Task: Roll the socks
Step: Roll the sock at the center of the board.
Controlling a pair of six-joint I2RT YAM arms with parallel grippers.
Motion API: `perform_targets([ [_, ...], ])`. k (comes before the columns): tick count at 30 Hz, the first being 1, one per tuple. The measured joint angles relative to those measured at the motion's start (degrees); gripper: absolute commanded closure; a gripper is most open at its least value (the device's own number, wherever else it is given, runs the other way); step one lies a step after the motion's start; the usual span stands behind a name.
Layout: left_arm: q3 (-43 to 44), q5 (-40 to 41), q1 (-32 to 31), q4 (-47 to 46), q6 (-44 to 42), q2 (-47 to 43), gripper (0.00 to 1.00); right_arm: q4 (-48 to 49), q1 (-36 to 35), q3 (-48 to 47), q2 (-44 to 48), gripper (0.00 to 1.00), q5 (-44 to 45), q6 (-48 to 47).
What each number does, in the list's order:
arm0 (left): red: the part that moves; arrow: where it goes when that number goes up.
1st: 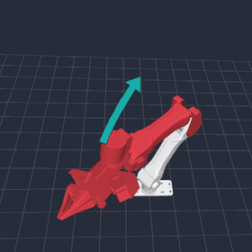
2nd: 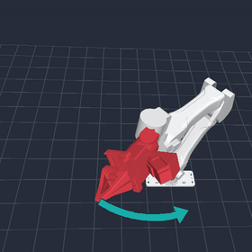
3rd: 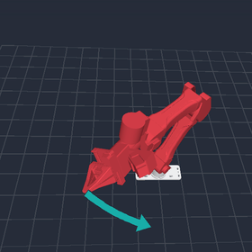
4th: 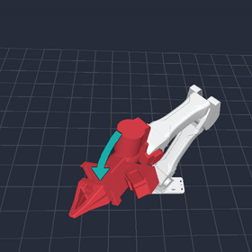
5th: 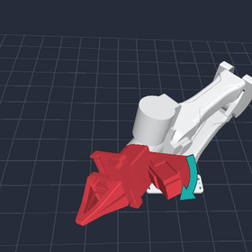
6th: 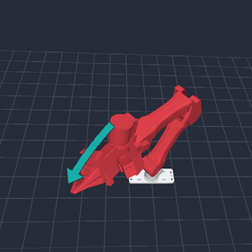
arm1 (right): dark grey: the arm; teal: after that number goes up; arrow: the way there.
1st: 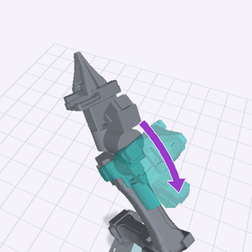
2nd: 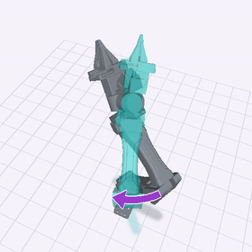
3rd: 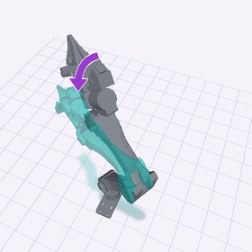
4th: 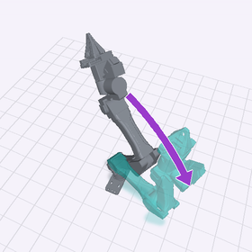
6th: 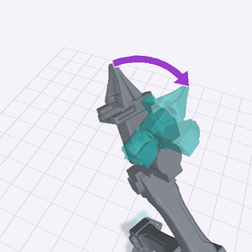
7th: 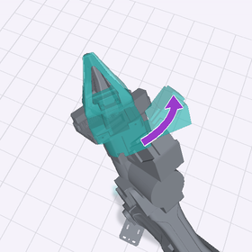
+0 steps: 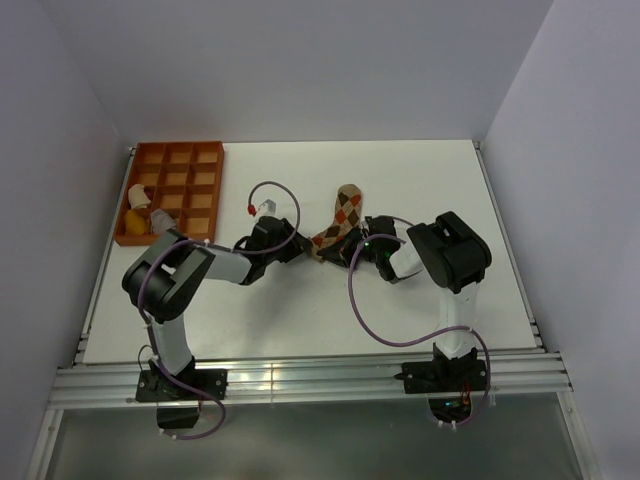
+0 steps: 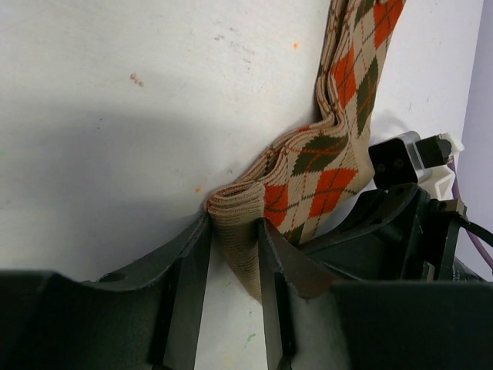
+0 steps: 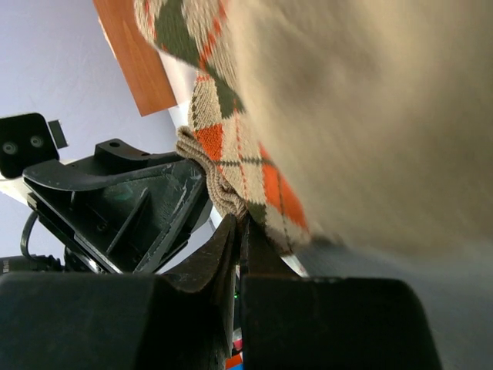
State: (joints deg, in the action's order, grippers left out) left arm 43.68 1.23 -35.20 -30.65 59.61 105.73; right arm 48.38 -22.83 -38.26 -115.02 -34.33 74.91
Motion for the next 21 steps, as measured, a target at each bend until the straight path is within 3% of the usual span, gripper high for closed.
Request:
perform_targets([
  [5, 1.81, 0.02, -0.31, 0.52, -0.07, 1.27, 0.67, 0.0, 0.0, 0.0, 0.0, 1.0, 0.24, 0.0],
  [12, 3.32, 0.46, -0.46, 4.02, -0.39, 1.38, 0.88, -1.4, 0.0, -0.5, 0.13, 0.99, 0.28, -1.92],
  [16, 4.94, 0.96, -0.66, 6.78, -1.07, 1.38, 1.0, -5.4, -0.02, -1.29, 2.05, 0.87, 1.44, -5.99],
  [21, 9.79, 3.04, -1.79, 14.95, -4.09, 1.38, 1.0, -14.69, -0.44, -2.29, 7.93, 0.69, 5.38, -15.8],
])
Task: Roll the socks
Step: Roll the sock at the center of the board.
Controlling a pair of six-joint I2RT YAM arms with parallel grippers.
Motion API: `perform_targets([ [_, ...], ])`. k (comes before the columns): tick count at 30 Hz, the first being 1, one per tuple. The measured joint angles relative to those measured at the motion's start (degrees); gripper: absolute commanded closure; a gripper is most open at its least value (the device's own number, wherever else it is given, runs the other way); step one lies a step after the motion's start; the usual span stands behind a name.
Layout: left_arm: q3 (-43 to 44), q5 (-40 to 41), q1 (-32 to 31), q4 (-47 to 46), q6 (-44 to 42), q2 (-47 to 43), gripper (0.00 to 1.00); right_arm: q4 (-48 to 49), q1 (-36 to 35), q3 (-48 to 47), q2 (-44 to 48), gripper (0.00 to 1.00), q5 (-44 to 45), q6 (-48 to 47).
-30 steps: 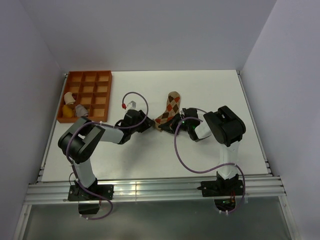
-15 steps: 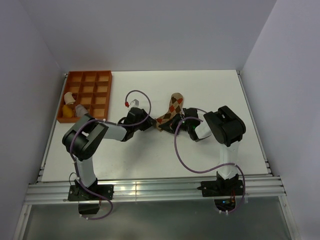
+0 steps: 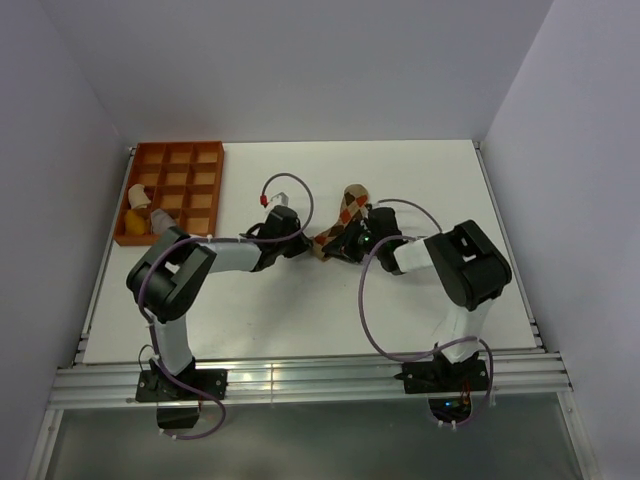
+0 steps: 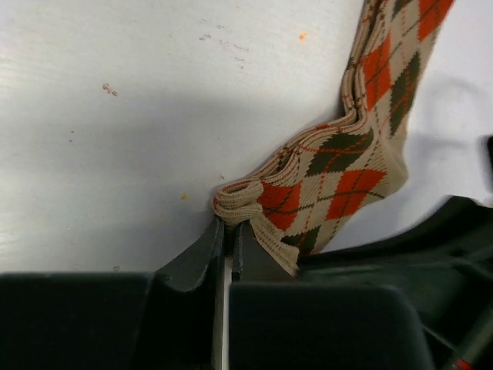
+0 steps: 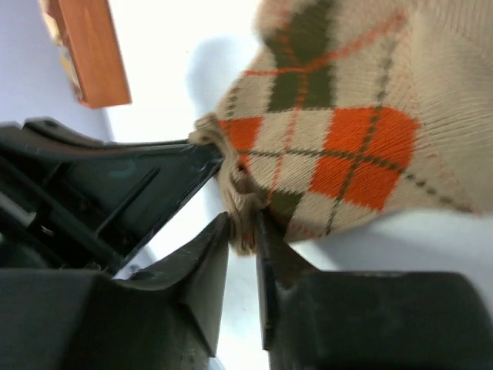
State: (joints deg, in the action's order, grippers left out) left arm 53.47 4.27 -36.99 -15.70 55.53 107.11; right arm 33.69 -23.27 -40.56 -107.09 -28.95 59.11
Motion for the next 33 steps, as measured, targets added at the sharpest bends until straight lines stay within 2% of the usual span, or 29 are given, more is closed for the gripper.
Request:
perform_targets([
  [1, 0.96, 0.57, -0.17, 1.79, -0.72, 0.0, 1.0, -1.95, -0.33, -0.09, 1.75, 0.64, 0.98, -2.27],
  [6, 7.56, 3.76, -0.28, 13.07, -4.31, 0.11, 1.0, -9.09, -2.93, -0.76, 10.08, 0.54, 7.69, -15.19],
  [11, 15.52, 6.19, -0.37, 23.63, -7.91, 2.21, 1.0, -10.93, -8.35, -0.52, 16.15, 0.51, 15.13, -28.85],
  [15, 20.74, 7.37, -0.63, 30.73, -10.51, 4.76, 1.0, -8.31, -13.75, 2.78, 19.23, 0.5, 22.67, -38.75],
  [20, 25.81, 7.78, -0.92, 37.05, -13.55, 7.56, 1.0, -4.61, -19.5, 7.04, 18.8, 0.49, 29.86, -47.52],
  [24, 27.63, 7.65, -1.05, 39.47, -15.69, 8.28, 1.0, -0.35, -21.53, 8.22, 17.27, 0.47, 34.27, -52.57],
  [33, 31.78, 7.43, -1.22, 44.3, -18.91, 10.19, 1.0, 5.84, -24.79, 8.02, 11.61, 0.42, 40.57, -58.12],
])
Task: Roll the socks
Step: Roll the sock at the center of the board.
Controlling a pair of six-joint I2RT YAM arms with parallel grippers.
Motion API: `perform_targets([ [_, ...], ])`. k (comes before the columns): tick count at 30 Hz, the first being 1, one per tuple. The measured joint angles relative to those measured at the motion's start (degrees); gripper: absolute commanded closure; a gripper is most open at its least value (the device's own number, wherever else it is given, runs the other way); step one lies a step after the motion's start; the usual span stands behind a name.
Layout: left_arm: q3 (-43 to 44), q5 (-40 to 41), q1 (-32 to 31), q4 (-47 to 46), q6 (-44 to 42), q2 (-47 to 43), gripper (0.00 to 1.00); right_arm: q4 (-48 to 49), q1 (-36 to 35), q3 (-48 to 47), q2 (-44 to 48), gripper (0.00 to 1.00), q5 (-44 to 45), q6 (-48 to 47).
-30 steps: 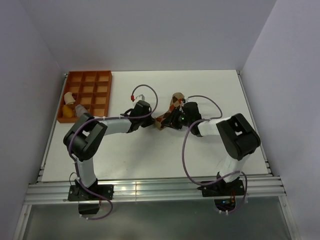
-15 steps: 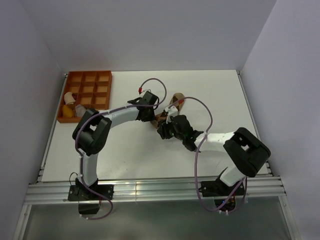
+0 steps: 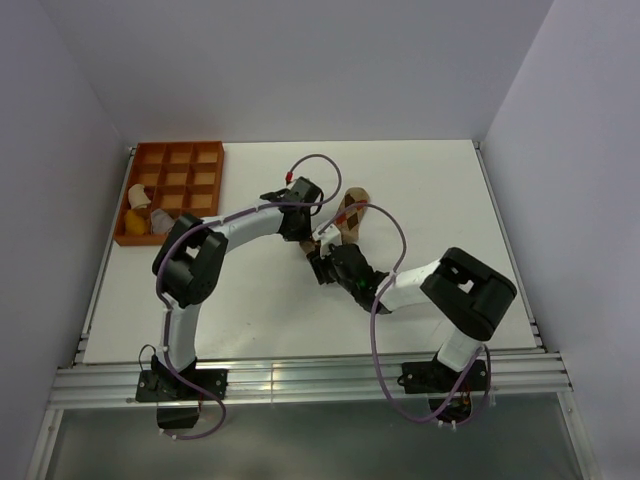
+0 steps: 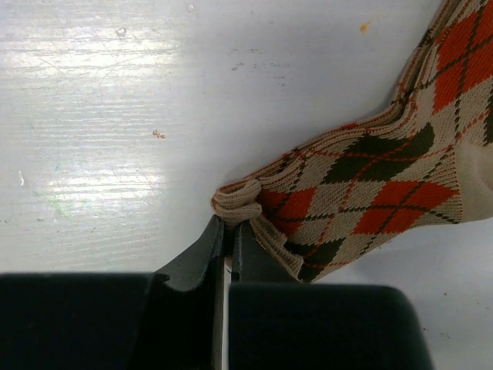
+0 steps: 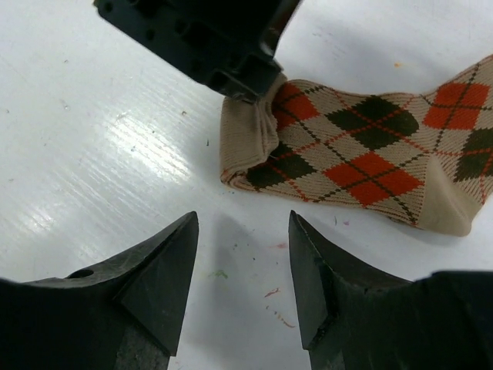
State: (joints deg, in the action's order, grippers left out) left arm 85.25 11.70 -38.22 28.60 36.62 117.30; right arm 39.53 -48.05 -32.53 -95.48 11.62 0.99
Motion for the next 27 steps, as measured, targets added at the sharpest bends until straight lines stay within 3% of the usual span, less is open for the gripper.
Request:
perform_targets([
  [10, 1.07, -1.01, 0.02, 1.05, -1.53, 0.7, 1.0, 2.78, -5.05, -1.77, -3.5, 0.36, 6.82, -7.21],
  [27, 3.3, -2.93, 0.02, 2.89, -3.02, 1.99, 1.0, 4.15, -7.3, -7.58, -11.41, 0.43, 13.16, -14.16],
])
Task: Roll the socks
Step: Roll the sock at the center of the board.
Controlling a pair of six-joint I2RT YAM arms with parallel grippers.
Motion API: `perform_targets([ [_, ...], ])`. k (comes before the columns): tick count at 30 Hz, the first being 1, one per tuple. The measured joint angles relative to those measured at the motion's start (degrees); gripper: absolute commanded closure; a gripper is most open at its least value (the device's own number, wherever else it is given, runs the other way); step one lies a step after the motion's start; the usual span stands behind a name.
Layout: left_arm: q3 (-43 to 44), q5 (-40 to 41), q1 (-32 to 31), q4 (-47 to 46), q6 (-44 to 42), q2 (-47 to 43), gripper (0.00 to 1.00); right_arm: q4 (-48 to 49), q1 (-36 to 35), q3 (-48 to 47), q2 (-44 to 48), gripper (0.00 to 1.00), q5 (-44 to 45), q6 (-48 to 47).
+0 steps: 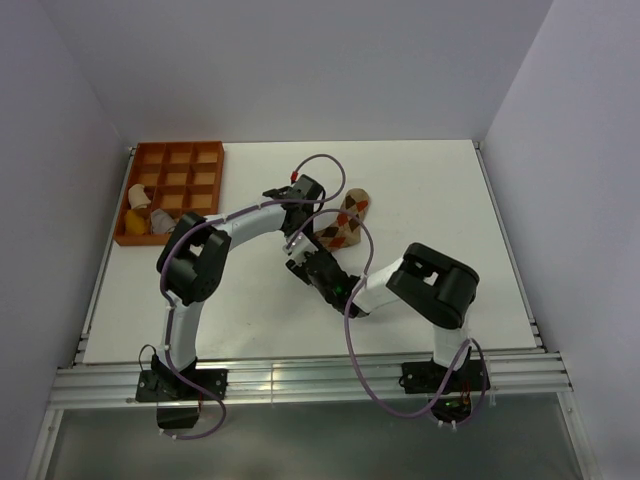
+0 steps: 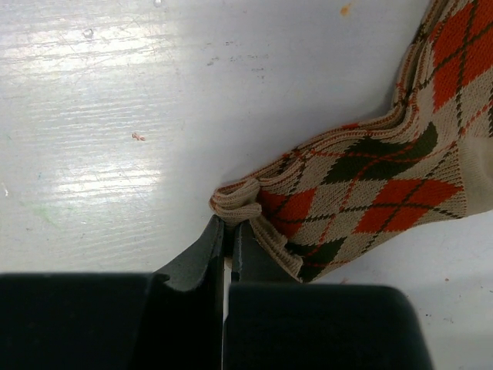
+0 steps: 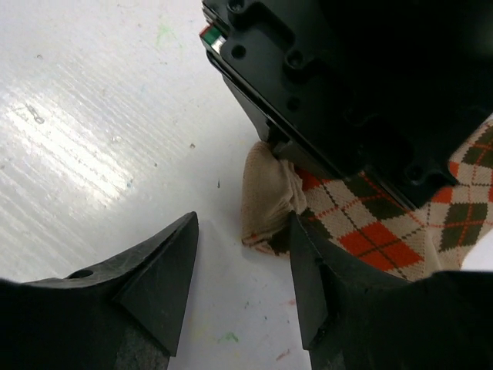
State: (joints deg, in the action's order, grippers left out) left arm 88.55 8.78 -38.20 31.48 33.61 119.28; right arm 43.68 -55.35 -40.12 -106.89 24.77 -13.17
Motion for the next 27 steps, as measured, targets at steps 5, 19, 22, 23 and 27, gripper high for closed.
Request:
perform_targets([
  [5, 0.09, -0.2, 0.02, 0.09, 0.0, 0.07, 1.0, -1.2, 0.37, -2.21, -2.34, 0.59, 0.0, 0.37],
  [19, 0.17, -2.69, 1.33, -0.83, 0.28, 0.24, 1.0, -6.25, 2.6, -4.83, -2.64, 1.0, -0.61, 6.62],
  [22, -0.68, -3.41, 1.77, -1.68, 0.79, 0.07, 0.98, -7.89, 3.26, -4.92, -1.75, 1.0, -1.88, 8.81],
  [23, -1.03, -3.78, 1.92, -2.01, 1.16, -0.15, 0.96, -8.39, 3.52, -4.92, -1.44, 1.0, -2.38, 9.53],
  [27, -2.64, -5.38, 2.69, -3.41, 3.04, -1.01, 0.88, -11.13, 5.01, -4.92, 0.17, 1.0, -5.18, 13.7],
])
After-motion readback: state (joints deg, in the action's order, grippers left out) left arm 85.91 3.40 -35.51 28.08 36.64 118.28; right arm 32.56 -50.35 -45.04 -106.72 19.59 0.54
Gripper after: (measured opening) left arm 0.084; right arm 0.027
